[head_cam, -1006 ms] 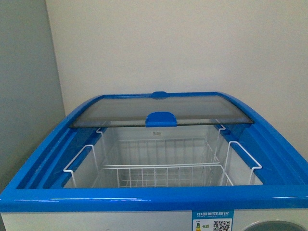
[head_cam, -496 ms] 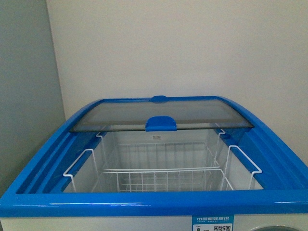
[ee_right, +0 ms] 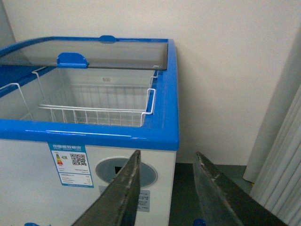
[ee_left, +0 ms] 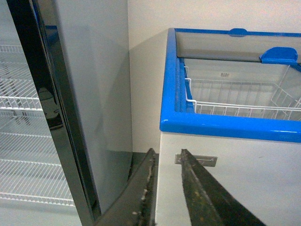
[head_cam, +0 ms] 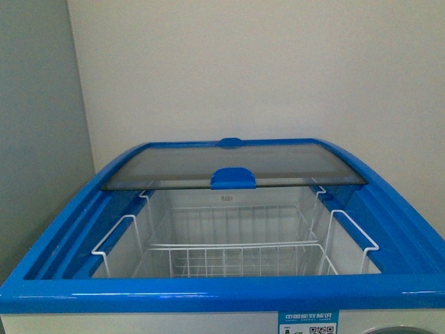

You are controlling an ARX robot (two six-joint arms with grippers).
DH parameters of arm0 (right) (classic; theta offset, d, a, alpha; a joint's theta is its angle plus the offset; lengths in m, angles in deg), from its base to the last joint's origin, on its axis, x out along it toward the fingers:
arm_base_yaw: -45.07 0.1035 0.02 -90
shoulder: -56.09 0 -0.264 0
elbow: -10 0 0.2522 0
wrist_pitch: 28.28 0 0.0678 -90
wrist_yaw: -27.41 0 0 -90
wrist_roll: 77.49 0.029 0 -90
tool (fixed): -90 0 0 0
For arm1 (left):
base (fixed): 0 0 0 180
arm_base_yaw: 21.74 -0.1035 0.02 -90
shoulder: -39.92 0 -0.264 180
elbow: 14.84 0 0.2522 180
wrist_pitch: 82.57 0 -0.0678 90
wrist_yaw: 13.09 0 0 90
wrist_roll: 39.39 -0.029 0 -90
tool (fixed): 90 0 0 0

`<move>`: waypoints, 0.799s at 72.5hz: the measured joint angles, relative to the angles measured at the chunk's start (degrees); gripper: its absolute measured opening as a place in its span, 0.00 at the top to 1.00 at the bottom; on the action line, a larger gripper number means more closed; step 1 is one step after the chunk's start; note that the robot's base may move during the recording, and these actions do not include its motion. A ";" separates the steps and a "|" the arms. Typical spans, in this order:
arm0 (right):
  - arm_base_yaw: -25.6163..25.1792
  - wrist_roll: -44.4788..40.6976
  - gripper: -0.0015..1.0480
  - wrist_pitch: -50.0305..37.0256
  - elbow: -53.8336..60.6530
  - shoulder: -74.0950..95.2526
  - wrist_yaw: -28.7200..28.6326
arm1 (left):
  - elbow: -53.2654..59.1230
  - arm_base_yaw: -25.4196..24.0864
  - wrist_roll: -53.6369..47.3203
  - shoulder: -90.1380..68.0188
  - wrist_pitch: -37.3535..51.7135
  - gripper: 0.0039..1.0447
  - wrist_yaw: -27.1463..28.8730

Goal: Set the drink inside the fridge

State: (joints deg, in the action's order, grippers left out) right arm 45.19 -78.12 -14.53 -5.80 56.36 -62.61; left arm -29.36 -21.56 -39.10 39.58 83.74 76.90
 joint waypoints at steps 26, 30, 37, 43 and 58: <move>0.00 0.04 0.06 0.00 0.00 0.00 0.00 | 0.00 0.00 -0.07 0.00 0.00 0.06 0.00; 0.00 0.02 0.07 0.00 0.00 0.00 0.00 | 0.00 0.00 -0.07 0.00 0.00 0.08 0.00; 0.00 0.04 0.07 0.00 0.00 0.00 -0.02 | -0.02 0.00 -0.04 0.00 0.00 0.08 0.00; 0.00 0.04 0.07 0.00 0.00 0.00 -0.02 | 0.00 0.00 -0.04 0.00 0.00 0.08 0.00; 0.00 0.04 0.07 0.00 0.00 0.00 -0.02 | 0.00 0.00 -0.04 0.00 0.00 0.08 0.00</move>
State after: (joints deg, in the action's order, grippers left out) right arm 45.19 -78.07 -14.53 -5.80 56.36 -62.63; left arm -29.36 -21.56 -39.14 39.58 83.74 76.90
